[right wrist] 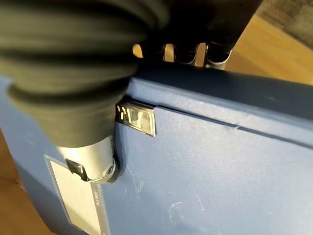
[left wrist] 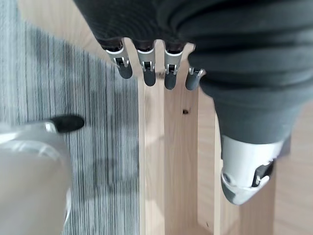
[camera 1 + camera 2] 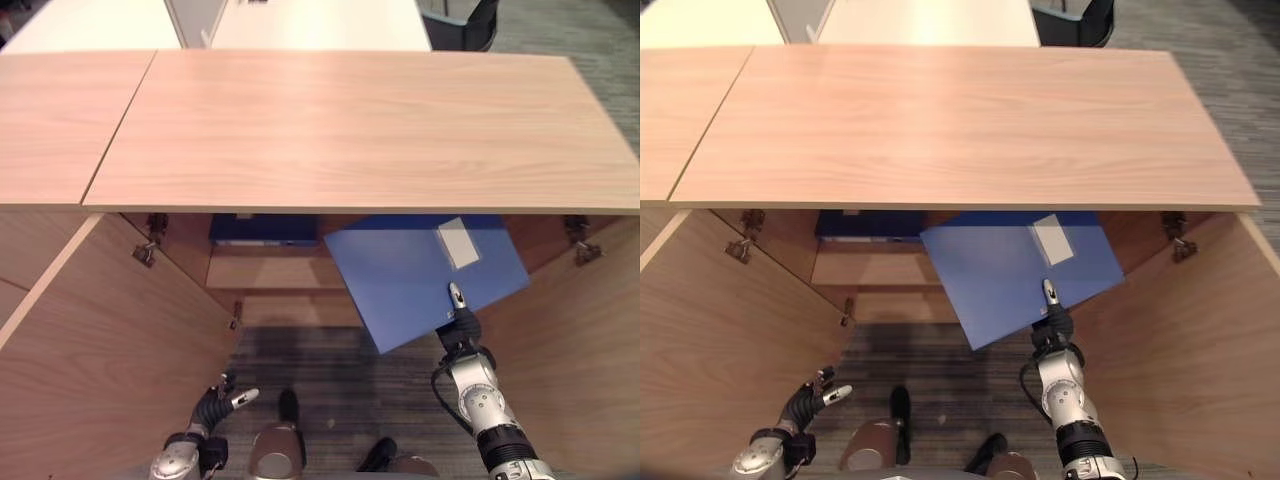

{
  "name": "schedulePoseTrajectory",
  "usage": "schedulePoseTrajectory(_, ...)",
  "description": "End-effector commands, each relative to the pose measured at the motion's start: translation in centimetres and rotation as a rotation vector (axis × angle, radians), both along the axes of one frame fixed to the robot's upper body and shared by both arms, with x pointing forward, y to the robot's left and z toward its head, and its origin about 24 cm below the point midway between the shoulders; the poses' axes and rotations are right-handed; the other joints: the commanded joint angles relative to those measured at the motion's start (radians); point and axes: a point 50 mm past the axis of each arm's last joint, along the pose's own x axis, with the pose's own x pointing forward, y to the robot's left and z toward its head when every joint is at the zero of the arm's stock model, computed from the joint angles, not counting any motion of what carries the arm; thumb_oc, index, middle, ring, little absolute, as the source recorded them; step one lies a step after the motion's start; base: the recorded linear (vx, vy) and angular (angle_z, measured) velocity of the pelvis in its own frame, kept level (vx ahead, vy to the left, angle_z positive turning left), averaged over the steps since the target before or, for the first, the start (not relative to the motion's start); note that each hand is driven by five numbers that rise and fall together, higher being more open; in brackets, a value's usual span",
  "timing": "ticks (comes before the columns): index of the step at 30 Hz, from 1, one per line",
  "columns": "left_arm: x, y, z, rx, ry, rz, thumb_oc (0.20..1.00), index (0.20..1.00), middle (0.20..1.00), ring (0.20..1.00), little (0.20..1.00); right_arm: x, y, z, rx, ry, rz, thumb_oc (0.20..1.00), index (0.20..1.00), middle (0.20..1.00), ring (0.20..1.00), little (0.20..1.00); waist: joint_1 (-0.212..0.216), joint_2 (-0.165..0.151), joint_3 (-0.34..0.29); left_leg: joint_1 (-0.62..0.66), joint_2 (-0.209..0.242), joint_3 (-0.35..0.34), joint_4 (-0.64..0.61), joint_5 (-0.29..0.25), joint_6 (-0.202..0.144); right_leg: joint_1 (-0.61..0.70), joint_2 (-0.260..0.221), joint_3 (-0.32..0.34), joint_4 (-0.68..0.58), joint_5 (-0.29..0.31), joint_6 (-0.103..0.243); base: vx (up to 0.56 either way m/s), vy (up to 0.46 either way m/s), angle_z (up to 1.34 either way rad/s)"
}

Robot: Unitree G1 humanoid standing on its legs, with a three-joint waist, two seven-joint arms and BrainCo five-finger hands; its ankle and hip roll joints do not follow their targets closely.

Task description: Put the empty folder in the office cabinet

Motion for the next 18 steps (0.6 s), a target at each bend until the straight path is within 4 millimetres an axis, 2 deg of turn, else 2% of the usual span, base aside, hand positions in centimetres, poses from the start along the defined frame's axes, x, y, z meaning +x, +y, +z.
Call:
schedulePoseTrajectory(1, -0.7, 0.5, 0.9, 0.03, -0.036, -0.031, 1.0, 1.0, 1.0, 1.0, 1.0, 2.2, 0.4, 4.9, -0.01, -0.225, -0.011, 0.2, 0.2, 0.2, 0.2, 0.2, 0.022, 0.008, 0.022, -0.033, 0.07, -0.009, 0.139, -0.124, -0.042, 0.014, -0.035, 0.049, 0.0, 0.013, 0.049, -0.05, 0.075, 0.17)
schedulePoseTrajectory(2, -0.5, 0.5, 1.0, 0.037, -0.042, -0.04, 1.0, 1.0, 1.0, 1.0, 1.0, 2.8, 0.5, 5.9, -0.015, -0.255, -0.02, 0.2, 0.2, 0.2, 0.2, 0.2, 0.023, 0.013, 0.035, -0.062, 0.072, -0.011, 0.176, -0.142, -0.036, -0.019, -0.056, 0.054, 0.051, 0.001, 0.048, -0.04, 0.074, 0.04)
schedulePoseTrajectory(3, -0.5, 0.5, 1.0, 0.037, -0.044, -0.041, 1.0, 1.0, 1.0, 1.0, 1.0, 2.8, 0.5, 6.0, -0.015, -0.256, -0.021, 0.2, 0.2, 0.2, 0.2, 0.2, 0.024, 0.012, 0.033, -0.069, 0.072, -0.011, 0.182, -0.146, -0.035, -0.027, -0.059, 0.056, 0.059, -0.003, 0.048, -0.06, 0.077, -0.08)
schedulePoseTrajectory(5, -0.1, 0.3, 1.3, 0.043, -0.062, -0.049, 1.0, 1.0, 1.0, 1.0, 1.0, 3.7, 0.0, 8.2, -0.04, -0.327, -0.057, 0.2, 0.2, 0.2, 0.2, 0.2, 0.022, 0.016, 0.057, -0.122, 0.066, -0.017, 0.247, -0.175, -0.026, -0.079, -0.086, 0.064, 0.129, -0.02, 0.047, -0.06, 0.049, -0.04)
schedulePoseTrajectory(6, 0.0, 0.2, 1.3, 0.042, -0.066, -0.049, 1.0, 1.0, 1.0, 1.0, 1.0, 3.8, -0.1, 8.3, -0.041, -0.33, -0.058, 0.2, 0.2, 0.2, 0.2, 0.2, 0.022, 0.017, 0.056, -0.129, 0.066, -0.017, 0.254, -0.178, -0.026, -0.086, -0.089, 0.066, 0.136, -0.023, 0.047, -0.08, 0.021, 0.12)
schedulePoseTrajectory(7, 0.5, 0.0, 1.8, 0.038, -0.095, -0.058, 1.0, 1.0, 1.0, 1.0, 1.0, 4.4, -0.7, 10.7, -0.043, -0.408, -0.094, 0.2, 0.2, 0.2, 0.2, 0.2, 0.024, 0.023, 0.08, -0.17, 0.067, -0.022, 0.305, -0.197, -0.023, -0.122, -0.109, 0.065, 0.186, -0.037, 0.044, -0.07, 0.022, 0.1)
schedulePoseTrajectory(10, 1.5, -0.4, 2.9, 0.045, -0.151, -0.111, 1.0, 1.0, 1.0, 1.0, 1.0, 5.0, -2.0, 14.1, -0.046, -0.535, -0.143, 0.2, 0.2, 0.2, 0.2, 0.2, 0.025, 0.031, 0.105, -0.266, 0.072, -0.036, 0.411, -0.226, -0.025, -0.199, -0.151, 0.064, 0.292, -0.076, 0.043, -0.08, 0.01, 0.1)
schedulePoseTrajectory(11, 1.6, -0.5, 3.0, 0.044, -0.153, -0.112, 1.0, 1.0, 1.0, 1.0, 1.0, 5.0, -2.1, 14.2, -0.046, -0.538, -0.144, 0.2, 0.2, 0.2, 0.2, 0.2, 0.026, 0.032, 0.104, -0.277, 0.072, -0.038, 0.422, -0.231, -0.024, -0.208, -0.155, 0.065, 0.303, -0.082, 0.043, -0.07, -0.02, 0.32)
schedulePoseTrajectory(12, 2.2, -0.9, 3.8, 0.043, -0.195, -0.153, 1.0, 1.0, 1.0, 1.0, 1.0, 5.4, -3.4, 16.6, -0.078, -0.601, -0.199, 0.2, 0.2, 0.2, 0.2, 0.2, 0.026, 0.032, 0.112, -0.333, 0.075, -0.047, 0.475, -0.242, -0.026, -0.258, -0.173, 0.064, 0.359, -0.106, 0.038, -0.07, -0.026, 0.35)
schedulePoseTrajectory(14, 3.0, -1.4, 4.8, 0.038, -0.247, -0.187, 1.0, 1.0, 1.0, 1.0, 1.0, 6.0, -4.7, 19.0, -0.1, -0.646, -0.251, 0.2, 0.2, 0.2, 0.2, 0.2, 0.033, 0.032, 0.12, -0.399, 0.075, -0.059, 0.531, -0.256, -0.026, -0.319, -0.194, 0.072, 0.424, -0.137, 0.028, -0.08, -0.038, 0.21)
schedulePoseTrajectory(16, 3.9, -2.0, 5.9, 0.023, -0.3, -0.21, 1.0, 1.0, 1.0, 1.0, 1.0, 6.4, -5.9, 21.2, -0.131, -0.678, -0.298, 0.2, 0.2, 0.2, 0.2, 0.2, 0.036, 0.028, 0.122, -0.464, 0.08, -0.069, 0.584, -0.267, -0.026, -0.378, -0.215, 0.082, 0.479, -0.166, 0.014, -0.06, -0.05, 0.13)
schedulePoseTrajectory(18, 4.6, -2.5, 6.9, 0.002, -0.35, -0.223, 1.0, 1.0, 1.0, 1.0, 1.0, 6.5, -6.8, 22.2, -0.143, -0.691, -0.334, 0.2, 0.2, 0.2, 0.2, 0.2, 0.038, 0.026, 0.124, -0.532, 0.083, -0.082, 0.638, -0.279, -0.025, -0.433, -0.235, 0.092, 0.535, -0.195, 0.001, -0.05, -0.052, 0.13)
